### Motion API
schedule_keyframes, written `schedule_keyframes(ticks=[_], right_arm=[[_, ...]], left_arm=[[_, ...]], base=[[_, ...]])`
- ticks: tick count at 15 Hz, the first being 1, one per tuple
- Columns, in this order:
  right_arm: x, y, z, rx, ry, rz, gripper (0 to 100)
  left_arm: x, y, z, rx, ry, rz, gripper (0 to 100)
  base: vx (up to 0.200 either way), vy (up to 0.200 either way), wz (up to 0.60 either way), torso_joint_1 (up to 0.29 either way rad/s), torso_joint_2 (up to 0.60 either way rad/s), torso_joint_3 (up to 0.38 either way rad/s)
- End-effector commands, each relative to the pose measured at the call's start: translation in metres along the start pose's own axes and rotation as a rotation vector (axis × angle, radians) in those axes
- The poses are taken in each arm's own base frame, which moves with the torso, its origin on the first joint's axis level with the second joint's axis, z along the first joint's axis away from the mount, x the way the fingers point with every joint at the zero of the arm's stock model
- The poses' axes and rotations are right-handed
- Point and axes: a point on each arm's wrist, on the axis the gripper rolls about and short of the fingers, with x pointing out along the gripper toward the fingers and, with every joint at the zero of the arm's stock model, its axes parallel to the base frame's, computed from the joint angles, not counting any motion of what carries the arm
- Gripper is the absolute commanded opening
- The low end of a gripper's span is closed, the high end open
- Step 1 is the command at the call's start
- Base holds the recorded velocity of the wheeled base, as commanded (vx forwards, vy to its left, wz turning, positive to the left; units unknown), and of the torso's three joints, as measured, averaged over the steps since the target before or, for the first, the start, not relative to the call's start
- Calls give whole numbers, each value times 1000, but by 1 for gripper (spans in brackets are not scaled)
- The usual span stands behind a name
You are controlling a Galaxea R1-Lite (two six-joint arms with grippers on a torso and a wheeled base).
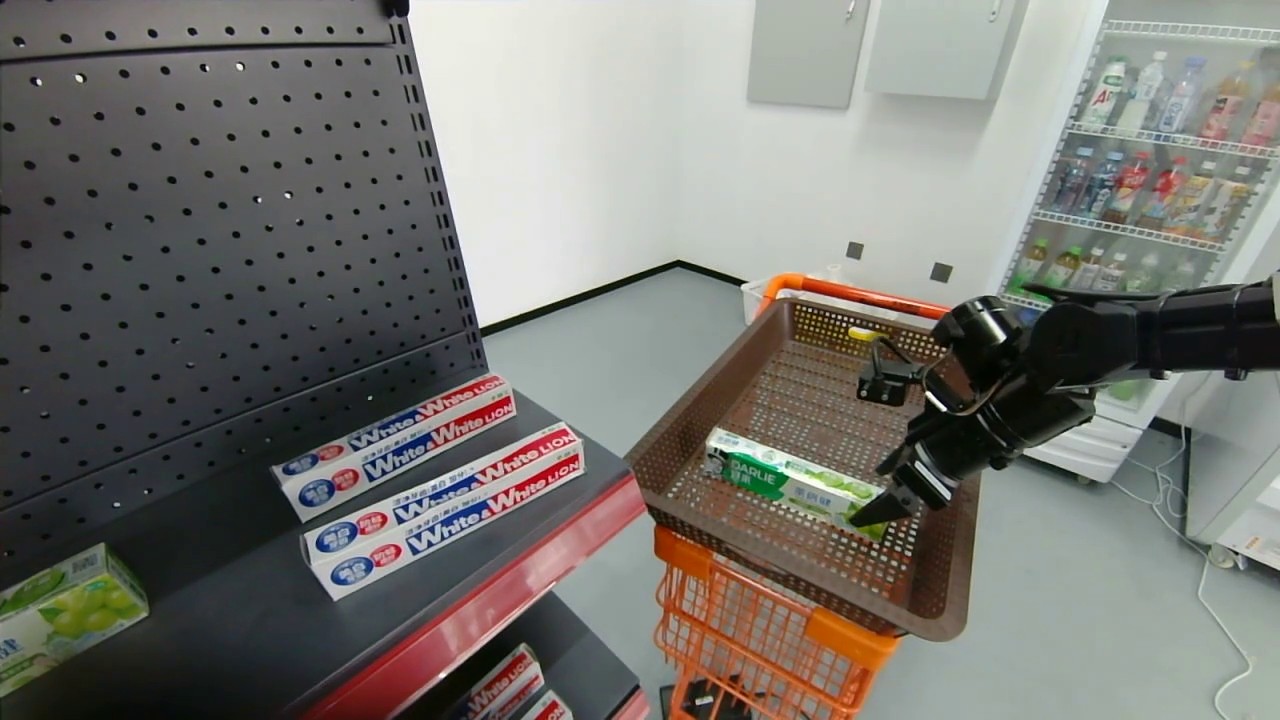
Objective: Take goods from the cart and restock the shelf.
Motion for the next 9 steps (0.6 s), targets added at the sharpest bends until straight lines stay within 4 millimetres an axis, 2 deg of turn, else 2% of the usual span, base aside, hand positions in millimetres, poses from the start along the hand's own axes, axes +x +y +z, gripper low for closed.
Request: schedule_keyframes(ticks=[1, 9], right_arm=[[5, -3, 0, -2, 3, 2, 100], [22, -12, -2, 7, 29, 0, 100]], left_arm=[[0, 0, 0, 0, 2, 1, 100], [0, 0, 0, 0, 2, 1, 100]], base=[[0, 0, 0, 0, 0, 0], [0, 0, 0, 0, 0, 0]])
